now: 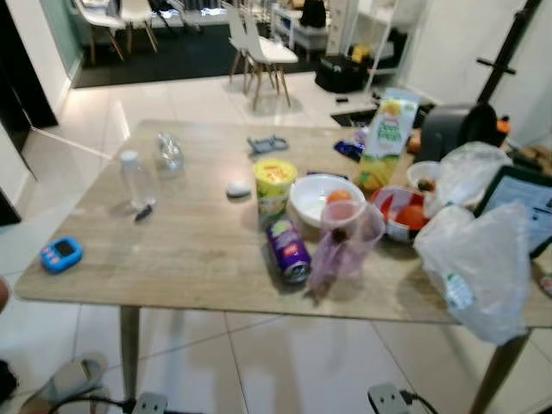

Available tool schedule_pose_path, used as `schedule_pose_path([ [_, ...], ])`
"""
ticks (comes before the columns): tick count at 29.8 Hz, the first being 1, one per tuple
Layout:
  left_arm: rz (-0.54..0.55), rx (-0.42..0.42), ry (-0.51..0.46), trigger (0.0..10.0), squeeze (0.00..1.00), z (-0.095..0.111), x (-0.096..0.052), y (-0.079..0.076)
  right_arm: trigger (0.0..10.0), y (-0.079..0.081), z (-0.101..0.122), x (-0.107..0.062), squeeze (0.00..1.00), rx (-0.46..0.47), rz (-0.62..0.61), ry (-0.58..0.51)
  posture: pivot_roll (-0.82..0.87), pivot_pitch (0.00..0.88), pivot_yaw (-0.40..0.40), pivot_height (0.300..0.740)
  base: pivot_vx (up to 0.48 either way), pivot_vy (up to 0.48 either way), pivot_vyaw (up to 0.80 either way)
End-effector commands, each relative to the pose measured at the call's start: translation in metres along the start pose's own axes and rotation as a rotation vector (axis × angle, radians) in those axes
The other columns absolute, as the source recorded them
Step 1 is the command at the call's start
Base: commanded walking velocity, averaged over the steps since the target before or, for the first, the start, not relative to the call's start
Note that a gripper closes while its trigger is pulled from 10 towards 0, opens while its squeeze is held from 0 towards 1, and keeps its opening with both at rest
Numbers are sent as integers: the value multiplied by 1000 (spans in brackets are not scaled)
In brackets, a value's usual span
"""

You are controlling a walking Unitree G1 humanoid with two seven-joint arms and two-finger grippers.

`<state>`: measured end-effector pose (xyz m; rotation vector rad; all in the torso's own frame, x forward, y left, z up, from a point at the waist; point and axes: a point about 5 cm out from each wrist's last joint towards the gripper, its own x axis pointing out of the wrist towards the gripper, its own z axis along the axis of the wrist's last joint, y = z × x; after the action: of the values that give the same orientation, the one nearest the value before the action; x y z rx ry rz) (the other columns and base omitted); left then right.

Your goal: Restocking fridge

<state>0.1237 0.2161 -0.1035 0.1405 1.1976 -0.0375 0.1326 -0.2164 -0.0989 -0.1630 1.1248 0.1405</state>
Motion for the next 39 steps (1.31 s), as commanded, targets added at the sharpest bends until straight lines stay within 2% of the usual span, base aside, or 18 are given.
schedule_pose_path([
  [1, 1, -14, 24, 10000, 0, -7, 0, -2, 10000, -2, 3, 0, 0, 7, -5, -11, 84, 0, -1, 740, 0, 0, 0],
  [13, 7, -10, 26, 10000, 0, -8, -1, 0, 10000, -3, 3, 0, 0, 9, -12, -15, 87, 0, 1, 740, 0, 0, 0],
  [17, 11, -10, 24, 10000, 0, -8, -1, 1, 10000, -13, 7, -2, 0, 34, -66, -50, 88, 0, 1, 740, 0, 0, 0],
  [19, 11, -10, 24, 10000, 0, -8, -1, 1, 10000, -13, 7, -2, 0, 34, -66, -50, 88, 0, 1, 740, 0, 0, 0],
  [22, 24, -6, 25, 10000, 0, -9, -1, 4, 10000, -29, 20, -5, 0, 107, -98, -139, 84, 0, 7, 740, 0, 0, 0],
  [24, 30, -5, 26, 10000, 0, -10, -2, 6, 10000, -33, 23, -7, 0, 129, -91, -161, 85, 0, 6, 740, 0, 0, 0],
  [27, 45, -11, 27, 10000, 0, -11, -2, 9, 10000, -38, 22, -8, 0, 119, -78, -156, 84, 0, 9, 740, 0, 0, 0],
  [33, 70, -30, 28, 10000, 0, -13, -3, 14, 10000, -34, 15, -8, 0, 110, -74, -133, 84, 0, 12, 740, 0, 0, 0],
  [39, 134, -96, 20, 10000, 0, -16, -6, 28, 10000, -26, 5, -6, 0, 77, -74, -76, 103, 0, 4, 740, 0, 0, 0],
])
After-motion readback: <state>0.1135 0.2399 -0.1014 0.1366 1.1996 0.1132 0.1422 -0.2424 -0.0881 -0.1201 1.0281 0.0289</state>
